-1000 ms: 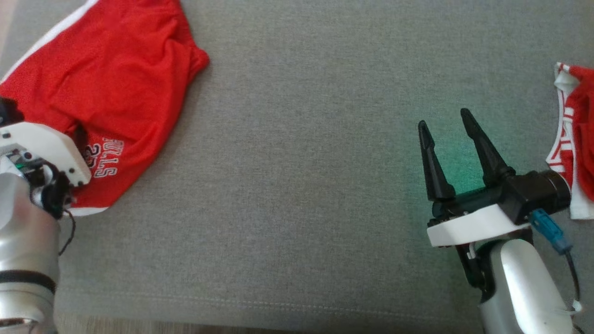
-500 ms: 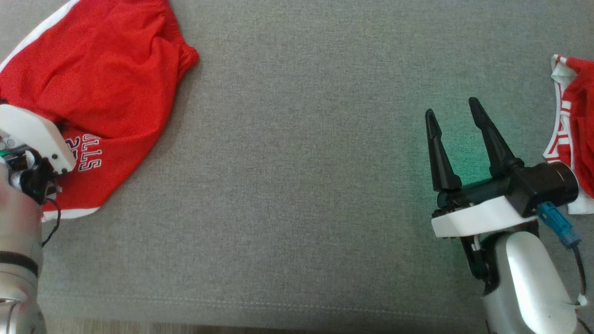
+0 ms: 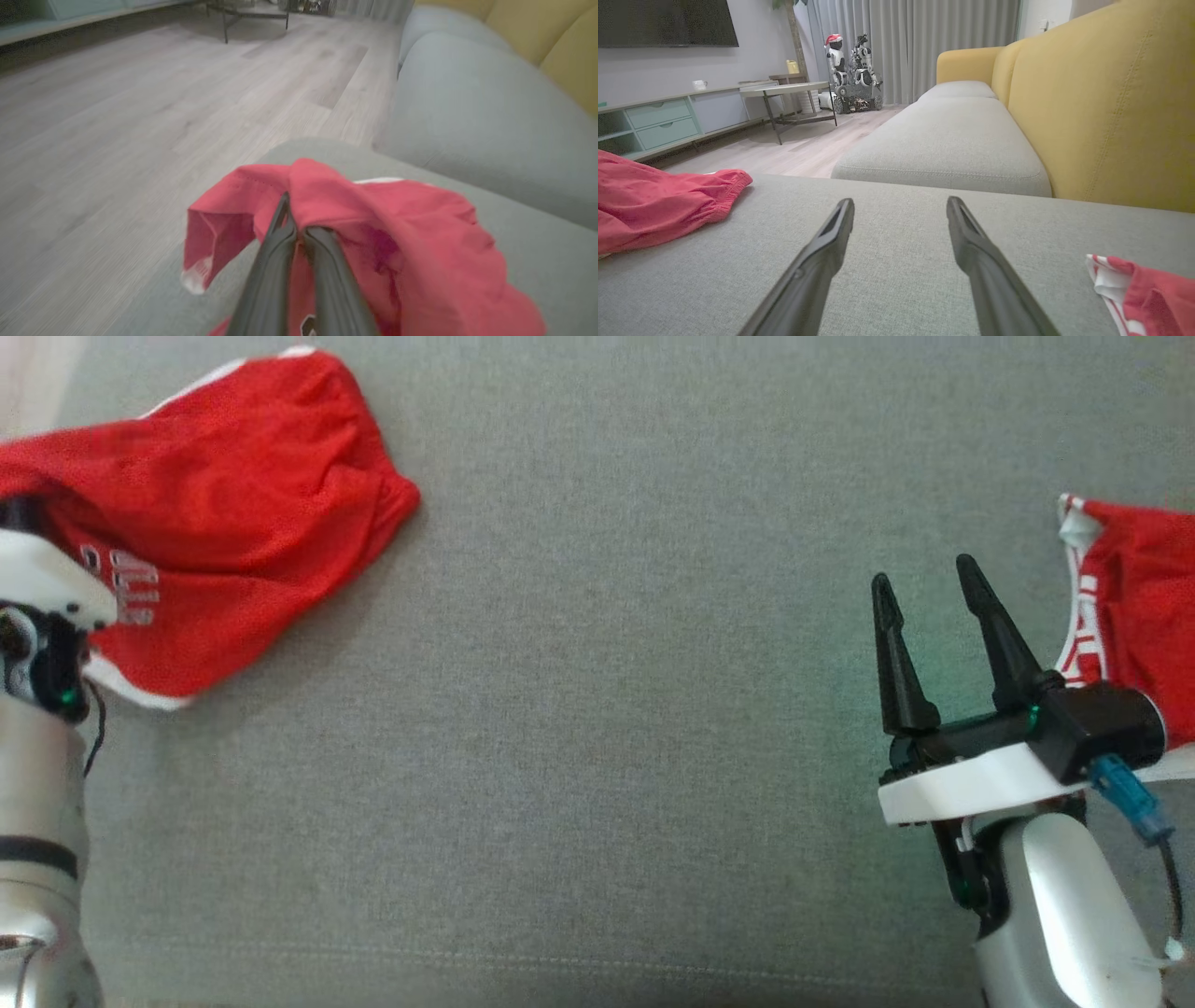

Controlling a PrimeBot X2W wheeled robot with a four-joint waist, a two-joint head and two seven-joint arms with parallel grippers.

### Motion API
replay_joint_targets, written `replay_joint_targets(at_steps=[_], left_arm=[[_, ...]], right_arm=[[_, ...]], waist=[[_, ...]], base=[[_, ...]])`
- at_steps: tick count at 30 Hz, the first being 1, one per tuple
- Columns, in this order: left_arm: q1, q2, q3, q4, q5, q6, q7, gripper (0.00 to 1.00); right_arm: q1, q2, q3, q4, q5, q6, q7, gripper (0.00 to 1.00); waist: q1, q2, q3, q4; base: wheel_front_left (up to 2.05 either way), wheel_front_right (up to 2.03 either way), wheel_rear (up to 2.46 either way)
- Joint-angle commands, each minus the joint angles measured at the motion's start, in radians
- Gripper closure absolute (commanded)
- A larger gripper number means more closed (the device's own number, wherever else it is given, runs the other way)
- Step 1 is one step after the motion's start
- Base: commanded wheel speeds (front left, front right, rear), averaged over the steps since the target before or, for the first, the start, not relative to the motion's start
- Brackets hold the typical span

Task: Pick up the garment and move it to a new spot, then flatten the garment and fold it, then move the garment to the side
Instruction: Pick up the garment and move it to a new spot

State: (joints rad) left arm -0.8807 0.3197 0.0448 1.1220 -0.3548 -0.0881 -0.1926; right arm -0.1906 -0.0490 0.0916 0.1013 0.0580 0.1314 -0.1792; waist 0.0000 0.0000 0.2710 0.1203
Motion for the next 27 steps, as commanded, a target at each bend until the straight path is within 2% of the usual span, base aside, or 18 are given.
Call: replay_joint_targets(at_steps=[1, 9, 13, 21, 27], left_arm=[[-0.007, 0.048, 0.019, -0.047, -0.004, 0.002, -0.019, 1.0], [0.0, 0.017, -0.023, -0.304, 0.033, 0.019, -0.058, 1.0], [0.025, -0.03, -0.081, -0.478, 0.063, 0.034, -0.012, 1.0], [0.151, -0.185, -0.288, -0.814, 0.118, 0.034, 0.182, 1.0], [0.227, -0.257, -0.466, -0.843, 0.141, 0.049, 0.239, 1.0]], right_arm=[[0.006, -0.001, 0.021, -0.027, 0.01, -0.001, -0.013, 0.0], [0.015, -0.001, 0.006, -0.002, 0.04, -0.001, -0.032, 0.0], [0.011, -0.001, -0.001, 0.005, 0.052, -0.001, -0.043, 0.0], [-0.016, -0.001, -0.057, -0.008, 0.106, -0.001, -0.06, 0.0], [-0.035, -0.001, -0.062, -0.016, 0.121, -0.001, -0.067, 0.0]], waist=[[0.0, 0.0, -0.027, -0.002], [0.0, 0.0, -0.082, -0.028], [0.0, 0.0, -0.092, -0.061], [0.0, 0.0, -0.083, -0.168], [0.0, 0.0, -0.057, -0.262]], base=[[0.0, 0.0, 0.0], [0.0, 0.0, 0.0], [0.0, 0.0, 0.0], [0.0, 0.0, 0.0], [0.0, 0.0, 0.0]])
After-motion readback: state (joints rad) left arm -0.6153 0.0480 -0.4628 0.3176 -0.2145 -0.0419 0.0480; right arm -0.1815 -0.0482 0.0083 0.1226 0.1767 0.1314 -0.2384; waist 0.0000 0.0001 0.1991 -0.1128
